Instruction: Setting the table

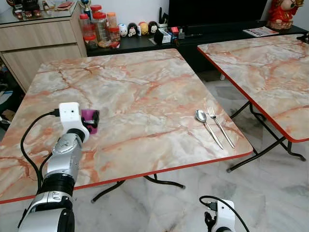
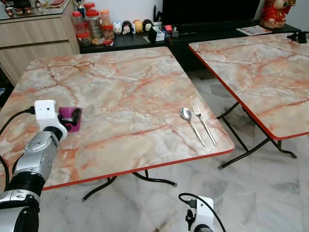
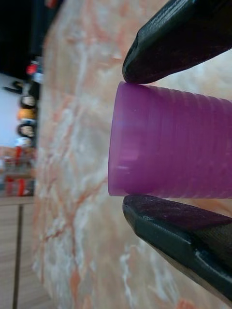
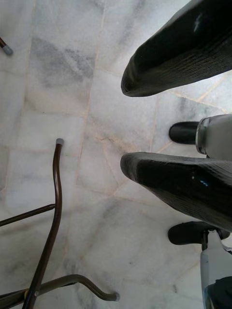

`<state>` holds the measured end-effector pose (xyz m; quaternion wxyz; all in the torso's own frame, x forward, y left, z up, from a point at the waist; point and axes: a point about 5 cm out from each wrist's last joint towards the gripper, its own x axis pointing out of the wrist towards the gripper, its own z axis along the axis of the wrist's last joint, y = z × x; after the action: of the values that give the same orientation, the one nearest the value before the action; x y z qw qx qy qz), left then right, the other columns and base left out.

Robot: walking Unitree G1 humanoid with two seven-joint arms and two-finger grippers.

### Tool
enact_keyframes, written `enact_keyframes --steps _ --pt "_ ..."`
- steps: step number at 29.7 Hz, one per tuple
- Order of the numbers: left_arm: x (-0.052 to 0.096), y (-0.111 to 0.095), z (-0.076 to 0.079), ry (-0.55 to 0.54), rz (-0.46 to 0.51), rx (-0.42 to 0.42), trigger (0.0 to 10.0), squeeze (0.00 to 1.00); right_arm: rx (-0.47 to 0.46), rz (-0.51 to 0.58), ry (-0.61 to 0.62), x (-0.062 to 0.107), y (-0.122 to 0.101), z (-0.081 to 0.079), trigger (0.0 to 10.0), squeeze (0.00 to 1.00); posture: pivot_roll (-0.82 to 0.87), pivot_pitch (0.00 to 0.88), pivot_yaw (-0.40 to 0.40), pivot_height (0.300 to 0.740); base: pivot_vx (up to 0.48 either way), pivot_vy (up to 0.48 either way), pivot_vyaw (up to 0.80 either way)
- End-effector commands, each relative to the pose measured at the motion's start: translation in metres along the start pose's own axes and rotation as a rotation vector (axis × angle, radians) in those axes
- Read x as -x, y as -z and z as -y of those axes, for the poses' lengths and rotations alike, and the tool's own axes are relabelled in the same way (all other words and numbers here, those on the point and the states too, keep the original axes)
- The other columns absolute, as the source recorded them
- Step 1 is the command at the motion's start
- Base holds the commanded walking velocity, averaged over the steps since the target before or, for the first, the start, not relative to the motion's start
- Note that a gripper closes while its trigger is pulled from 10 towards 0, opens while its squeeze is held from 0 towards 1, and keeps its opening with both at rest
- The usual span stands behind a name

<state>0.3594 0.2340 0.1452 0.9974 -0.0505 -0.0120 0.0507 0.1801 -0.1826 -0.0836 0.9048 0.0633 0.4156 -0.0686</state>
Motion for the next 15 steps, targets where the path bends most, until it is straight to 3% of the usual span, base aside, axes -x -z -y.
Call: enact_keyframes --steps 1,10,15 --pt "-0.001 -0.008 0.001 -0.002 0.055 0.052 10.0 0.0 0.001 0.011 0.001 -0.001 -0.003 0.0 10.0 0.0 0.02 0.0 -0.008 0.74 0.0 0.0 0.0" --pt "0.003 -0.004 0.01 -0.001 0.112 0.131 10.0 0.0 0.003 0.014 0.002 -0.001 -0.004 0.0 10.0 0.0 0.02 0.0 -0.005 0.74 0.0 0.0 0.0" --pt "0.008 0.006 0.013 -0.015 0.119 0.126 10.0 0.0 0.001 0.015 0.004 -0.001 -0.004 0.001 10.0 0.0 0.02 0.0 -0.005 0.74 0.0 0.0 0.0"
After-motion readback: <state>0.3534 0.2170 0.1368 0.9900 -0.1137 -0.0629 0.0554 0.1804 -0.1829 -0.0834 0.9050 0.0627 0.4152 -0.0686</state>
